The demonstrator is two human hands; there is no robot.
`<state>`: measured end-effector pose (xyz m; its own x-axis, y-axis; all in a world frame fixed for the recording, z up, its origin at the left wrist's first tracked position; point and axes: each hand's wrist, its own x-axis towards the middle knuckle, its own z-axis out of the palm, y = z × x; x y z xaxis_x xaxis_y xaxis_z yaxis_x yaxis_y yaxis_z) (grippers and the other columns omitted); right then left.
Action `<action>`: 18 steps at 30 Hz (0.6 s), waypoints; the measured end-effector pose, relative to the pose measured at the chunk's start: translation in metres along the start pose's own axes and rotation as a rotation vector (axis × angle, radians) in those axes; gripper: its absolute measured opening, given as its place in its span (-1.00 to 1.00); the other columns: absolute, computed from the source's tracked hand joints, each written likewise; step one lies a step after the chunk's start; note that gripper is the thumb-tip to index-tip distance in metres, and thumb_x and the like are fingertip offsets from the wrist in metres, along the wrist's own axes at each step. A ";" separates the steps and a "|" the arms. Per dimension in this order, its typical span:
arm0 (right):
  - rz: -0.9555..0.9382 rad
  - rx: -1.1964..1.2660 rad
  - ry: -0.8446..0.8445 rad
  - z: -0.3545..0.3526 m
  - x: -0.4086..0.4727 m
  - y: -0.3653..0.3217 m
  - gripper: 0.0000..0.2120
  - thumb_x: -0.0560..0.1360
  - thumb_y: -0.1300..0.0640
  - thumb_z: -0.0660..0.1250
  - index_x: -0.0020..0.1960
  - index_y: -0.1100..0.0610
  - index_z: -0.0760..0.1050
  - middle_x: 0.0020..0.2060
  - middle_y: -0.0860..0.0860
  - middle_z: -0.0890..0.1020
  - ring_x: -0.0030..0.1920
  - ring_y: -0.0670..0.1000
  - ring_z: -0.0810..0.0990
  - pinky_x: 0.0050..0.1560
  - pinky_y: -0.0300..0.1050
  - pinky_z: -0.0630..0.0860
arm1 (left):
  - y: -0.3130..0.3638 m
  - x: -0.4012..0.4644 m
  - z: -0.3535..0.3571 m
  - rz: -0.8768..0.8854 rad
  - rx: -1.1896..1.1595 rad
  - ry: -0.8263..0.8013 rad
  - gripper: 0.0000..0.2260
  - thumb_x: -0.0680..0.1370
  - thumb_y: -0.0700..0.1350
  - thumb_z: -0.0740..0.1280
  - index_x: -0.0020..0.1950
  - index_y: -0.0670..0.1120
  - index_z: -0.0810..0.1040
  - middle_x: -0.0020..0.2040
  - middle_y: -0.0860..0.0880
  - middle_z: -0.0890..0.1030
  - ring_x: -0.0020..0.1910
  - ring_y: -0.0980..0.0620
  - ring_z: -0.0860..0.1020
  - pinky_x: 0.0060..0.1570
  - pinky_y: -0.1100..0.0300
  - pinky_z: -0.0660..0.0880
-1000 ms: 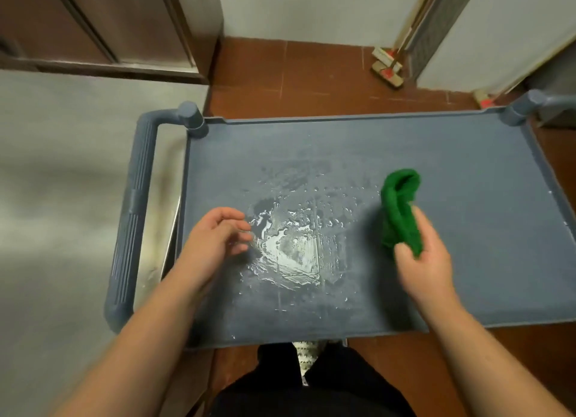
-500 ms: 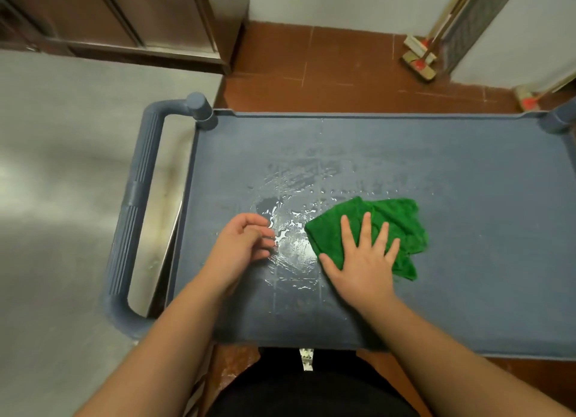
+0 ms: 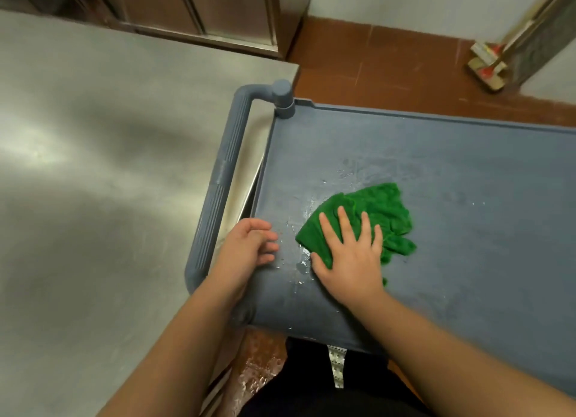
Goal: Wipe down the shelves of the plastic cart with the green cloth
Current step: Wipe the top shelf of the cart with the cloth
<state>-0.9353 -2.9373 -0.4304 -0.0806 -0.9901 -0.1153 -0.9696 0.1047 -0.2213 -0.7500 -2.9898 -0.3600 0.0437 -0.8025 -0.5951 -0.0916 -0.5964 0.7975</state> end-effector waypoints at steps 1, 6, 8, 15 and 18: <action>-0.052 0.001 -0.004 0.002 0.000 -0.009 -0.28 0.43 -0.30 0.22 0.55 -0.13 0.22 0.55 0.06 0.27 0.52 0.36 0.13 0.47 0.37 0.03 | -0.004 0.002 -0.005 0.029 0.047 0.015 -0.80 0.54 -0.34 0.17 -0.01 -0.08 0.49 -0.16 -0.07 0.60 -0.24 0.04 0.56 -0.22 0.15 0.52; -0.385 -0.036 -0.043 0.009 -0.002 -0.039 -0.34 0.45 -0.26 0.22 0.53 -0.21 0.21 0.54 0.03 0.28 0.51 0.32 0.19 0.46 0.35 0.10 | -0.017 0.008 -0.008 0.137 0.192 0.018 -0.67 0.52 -0.44 0.16 -0.05 -0.01 0.49 -0.15 -0.01 0.56 -0.22 0.10 0.52 -0.16 0.27 0.51; -0.427 -0.056 -0.032 0.009 0.003 -0.035 -0.38 0.46 -0.17 0.24 0.51 -0.23 0.23 0.52 0.04 0.33 0.48 0.30 0.25 0.43 0.35 0.14 | -0.015 0.007 -0.002 0.176 0.222 0.027 -0.64 0.51 -0.46 0.13 -0.07 0.01 0.47 -0.14 0.01 0.54 -0.23 0.21 0.52 -0.20 0.43 0.46; -0.139 0.040 0.082 -0.007 0.013 0.067 -0.40 0.46 0.02 0.26 0.50 -0.14 0.33 0.48 -0.01 0.39 0.50 0.15 0.29 0.49 0.25 0.13 | -0.002 0.014 0.058 0.249 0.347 -0.052 -0.64 0.49 -0.45 0.17 0.09 -0.05 0.51 -0.02 0.00 0.56 -0.01 0.11 0.52 0.11 0.33 0.42; 0.090 0.056 0.120 -0.021 0.001 0.147 -0.39 0.46 0.03 0.21 0.52 -0.11 0.30 0.50 0.02 0.36 0.52 0.16 0.25 0.51 0.24 0.13 | 0.004 0.014 0.099 0.269 0.326 -0.090 -0.66 0.48 -0.47 0.14 0.07 -0.10 0.48 -0.04 -0.04 0.55 -0.04 0.08 0.51 0.03 0.36 0.42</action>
<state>-1.0830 -2.9250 -0.4426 -0.1971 -0.9801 -0.0215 -0.9430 0.1956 -0.2694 -0.8482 -3.0016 -0.3747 -0.1108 -0.9150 -0.3879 -0.3979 -0.3168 0.8610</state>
